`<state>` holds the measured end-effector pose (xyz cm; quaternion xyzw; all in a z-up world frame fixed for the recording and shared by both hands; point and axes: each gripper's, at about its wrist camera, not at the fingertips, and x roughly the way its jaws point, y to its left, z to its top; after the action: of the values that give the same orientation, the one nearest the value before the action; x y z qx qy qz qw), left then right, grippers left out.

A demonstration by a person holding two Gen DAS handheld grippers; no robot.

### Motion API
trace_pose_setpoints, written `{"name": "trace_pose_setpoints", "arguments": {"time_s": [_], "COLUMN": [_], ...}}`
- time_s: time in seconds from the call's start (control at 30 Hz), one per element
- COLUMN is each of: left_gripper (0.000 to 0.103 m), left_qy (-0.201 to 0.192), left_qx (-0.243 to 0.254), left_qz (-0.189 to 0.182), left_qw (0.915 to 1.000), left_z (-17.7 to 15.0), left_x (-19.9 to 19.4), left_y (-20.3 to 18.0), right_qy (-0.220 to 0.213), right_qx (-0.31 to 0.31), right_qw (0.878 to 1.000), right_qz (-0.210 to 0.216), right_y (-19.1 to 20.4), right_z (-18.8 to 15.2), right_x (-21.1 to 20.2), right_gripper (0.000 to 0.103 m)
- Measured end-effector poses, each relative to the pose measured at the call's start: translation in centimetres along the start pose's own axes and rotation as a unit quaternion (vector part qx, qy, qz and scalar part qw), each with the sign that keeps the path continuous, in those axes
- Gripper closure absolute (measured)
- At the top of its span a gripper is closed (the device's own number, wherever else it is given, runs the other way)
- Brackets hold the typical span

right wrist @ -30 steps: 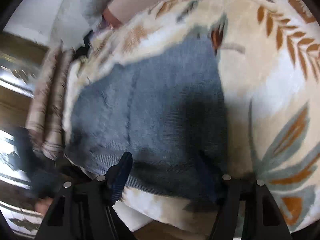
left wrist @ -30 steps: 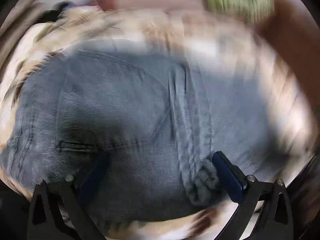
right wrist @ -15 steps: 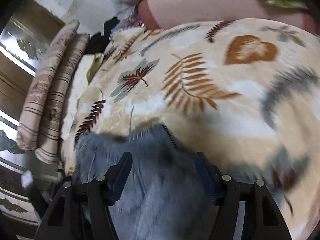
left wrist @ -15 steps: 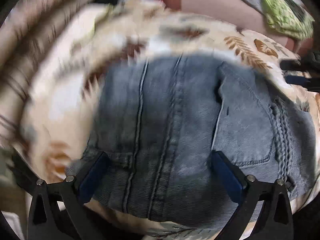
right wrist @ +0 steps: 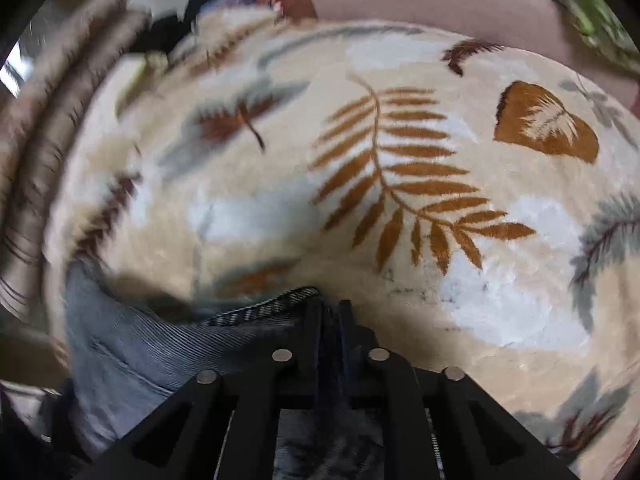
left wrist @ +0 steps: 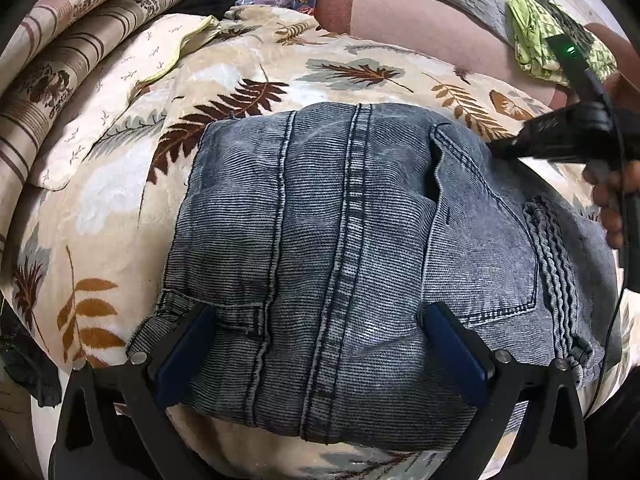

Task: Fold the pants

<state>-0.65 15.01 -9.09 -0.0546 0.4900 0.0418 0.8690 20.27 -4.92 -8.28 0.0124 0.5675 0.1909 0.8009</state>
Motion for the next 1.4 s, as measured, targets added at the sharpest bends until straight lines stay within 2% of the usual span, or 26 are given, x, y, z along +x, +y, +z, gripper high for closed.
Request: {"name": "trace_pose_setpoints", "arguments": {"time_s": [0.1,0.17,0.23,0.27,0.3,0.33,0.4,0.47,0.5,0.53,0.57,0.6,0.63,0.67,0.77,0.87,0.93,1.0,1.1,1.13,1.17,1.2,1.23,1.3,1.37,1.4], "left_gripper": [0.000,0.000,0.000,0.000,0.000,0.000,0.000,0.000,0.000,0.000,0.000,0.000,0.000,0.000,0.000,0.000,0.000,0.000,0.000,0.000,0.000,0.000,0.000,0.000,0.000,0.000], "left_qy": [-0.007,-0.006,-0.007,-0.008,-0.010,-0.014,-0.019,-0.020,-0.020,-0.020,-0.021,-0.022,-0.025,-0.028,-0.041,-0.045,-0.045,-0.048,-0.050,-0.051,-0.050,-0.048,-0.045,-0.043,-0.044,-0.045], "left_qx": [-0.001,-0.005,-0.008,-0.009,-0.008,-0.006,-0.005,-0.006,-0.007,-0.009,-0.011,-0.012,-0.012,-0.010,-0.008,-0.008,-0.012,-0.013,-0.013,-0.015,-0.015,-0.015,-0.015,-0.014,-0.011,-0.008], "left_qz": [0.000,0.004,0.006,0.006,0.005,0.006,0.002,0.002,0.004,0.006,0.008,0.009,0.010,0.011,0.004,0.006,0.007,0.006,0.006,0.007,0.009,0.013,0.018,0.030,0.038,0.042], "left_qw": [1.0000,1.0000,0.9999,0.9999,0.9999,0.9999,0.9998,0.9998,0.9998,0.9997,0.9997,0.9996,0.9996,0.9995,0.9991,0.9989,0.9989,0.9987,0.9986,0.9986,0.9986,0.9987,0.9987,0.9985,0.9982,0.9981], "left_z": [-0.2,0.0,0.0,0.0,-0.1,-0.2,-0.3,-0.3,-0.3,-0.3,-0.3,-0.3,-0.3,-0.4,-0.8,-0.9,-0.8,-0.8,-0.8,-0.8,-0.8,-0.8,-0.7,-0.6,-0.5,-0.4], "left_x": [0.0,0.0,-0.1,-0.1,-0.1,-0.1,-0.2,-0.2,-0.2,-0.2,-0.2,-0.2,-0.2,-0.3,-0.5,-0.5,-0.5,-0.6,-0.7,-0.7,-0.7,-0.7,-0.9,-1.3,-1.9,-2.1], "left_y": [0.0,-0.2,-0.2,-0.2,-0.2,-0.2,-0.1,-0.1,-0.1,-0.1,-0.2,-0.2,-0.3,-0.3,-0.1,-0.2,-0.2,-0.1,-0.1,-0.1,-0.1,-0.3,-0.4,-0.8,-1.1,-1.3], "right_qy": [-0.044,-0.054,-0.015,0.015,0.049,0.066,0.035,-0.009,-0.025,-0.034,-0.040,-0.027,0.006,0.035,-0.034,-0.091,-0.096,-0.096,-0.094,-0.090,-0.084,-0.072,-0.041,-0.069,-0.067,-0.091], "right_qx": [0.013,0.029,0.048,0.044,0.038,0.056,0.117,0.078,0.058,0.054,0.057,0.071,0.086,0.106,0.157,0.121,0.118,0.129,0.140,0.136,0.128,0.118,0.112,0.114,0.111,0.104], "right_qw": [0.999,0.997,0.993,0.993,0.995,0.994,0.986,0.992,0.993,0.992,0.991,0.992,0.993,0.990,0.980,0.979,0.976,0.975,0.971,0.970,0.972,0.977,0.985,0.982,0.985,0.983], "right_qz": [-0.004,0.040,0.103,0.107,0.078,0.073,0.115,0.096,0.102,0.113,0.118,0.102,0.083,0.089,0.115,0.137,0.155,0.154,0.169,0.178,0.180,0.163,0.128,0.131,0.118,0.118], "right_y": [-0.3,-0.1,0.0,0.1,-0.2,-1.4,-2.9,-1.9,-1.4,-1.4,-1.6,-2.6,-3.8,-5.3,-6.6,-6.0,-6.4,-7.3,-7.7,-7.8,-7.7,-7.7,-8.1,-8.3,-7.6,-7.2], "right_z": [-0.7,-1.8,-2.9,-3.4,-3.8,-4.1,-4.1,-4.2,-4.4,-4.8,-5.0,-5.3,-5.1,-5.2,-5.4,-6.8,-8.8,-11.5,-15.1,-15.9,-16.7,-17.7,-18.5,-19.5,-19.0,-18.9], "right_x": [-3.3,-5.2,-4.4,-3.0,-1.0,0.7,-0.8,-3.7,-5.1,-5.8,-5.9,-4.5,-2.7,-0.6,-4.5,-9.5,-11.6,-12.9,-13.5,-13.0,-11.7,-10.4,-8.3,-8.6,-10.2,-11.5], "right_gripper": [0.092,0.089,0.076,0.070,0.073,0.076,0.072,0.071,0.071,0.064,0.043,0.033,0.030,0.035,0.035,0.034,0.034,0.034,0.034,0.032,0.025,0.022,0.024,0.025,0.025,0.025]}}
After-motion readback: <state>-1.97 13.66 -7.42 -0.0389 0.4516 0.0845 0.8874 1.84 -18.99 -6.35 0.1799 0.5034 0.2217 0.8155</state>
